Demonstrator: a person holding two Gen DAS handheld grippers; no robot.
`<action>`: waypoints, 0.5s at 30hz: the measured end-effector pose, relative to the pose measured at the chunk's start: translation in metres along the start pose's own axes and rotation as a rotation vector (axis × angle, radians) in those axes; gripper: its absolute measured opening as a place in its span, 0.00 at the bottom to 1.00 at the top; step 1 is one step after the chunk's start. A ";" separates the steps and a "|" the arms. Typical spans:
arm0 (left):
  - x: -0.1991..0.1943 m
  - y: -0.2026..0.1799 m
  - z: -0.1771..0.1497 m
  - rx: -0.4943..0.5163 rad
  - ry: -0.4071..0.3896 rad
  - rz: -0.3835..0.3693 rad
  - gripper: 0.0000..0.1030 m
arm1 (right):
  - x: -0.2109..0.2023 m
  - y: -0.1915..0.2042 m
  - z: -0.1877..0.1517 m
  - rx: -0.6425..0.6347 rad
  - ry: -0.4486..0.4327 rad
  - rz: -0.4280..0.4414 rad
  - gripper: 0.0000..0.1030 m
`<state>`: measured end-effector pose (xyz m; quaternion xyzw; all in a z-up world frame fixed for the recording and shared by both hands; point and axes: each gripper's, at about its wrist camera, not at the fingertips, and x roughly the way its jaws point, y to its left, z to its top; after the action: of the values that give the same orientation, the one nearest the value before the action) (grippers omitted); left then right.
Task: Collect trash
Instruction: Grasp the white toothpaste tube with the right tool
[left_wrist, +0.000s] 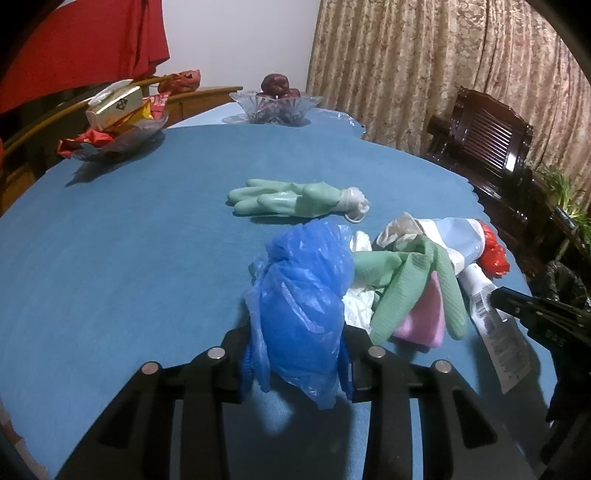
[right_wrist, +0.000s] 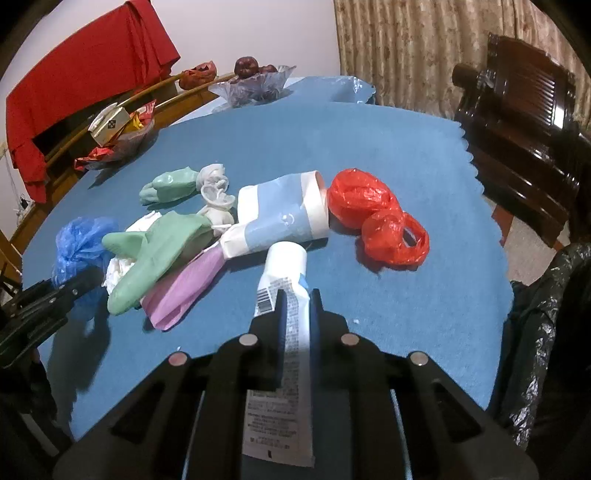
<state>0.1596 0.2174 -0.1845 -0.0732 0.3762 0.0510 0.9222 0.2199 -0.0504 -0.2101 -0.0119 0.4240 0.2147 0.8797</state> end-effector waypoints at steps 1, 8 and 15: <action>0.001 0.000 -0.001 0.002 0.003 -0.001 0.35 | 0.001 0.000 -0.001 0.003 0.008 0.006 0.17; 0.005 0.000 -0.005 -0.010 0.015 -0.001 0.35 | 0.009 0.002 -0.006 0.002 0.037 -0.010 0.22; 0.003 -0.001 -0.005 -0.007 0.010 -0.003 0.35 | -0.009 0.019 0.003 -0.087 -0.019 0.003 0.05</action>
<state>0.1587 0.2160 -0.1899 -0.0774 0.3806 0.0507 0.9201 0.2095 -0.0358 -0.1986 -0.0475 0.4059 0.2341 0.8821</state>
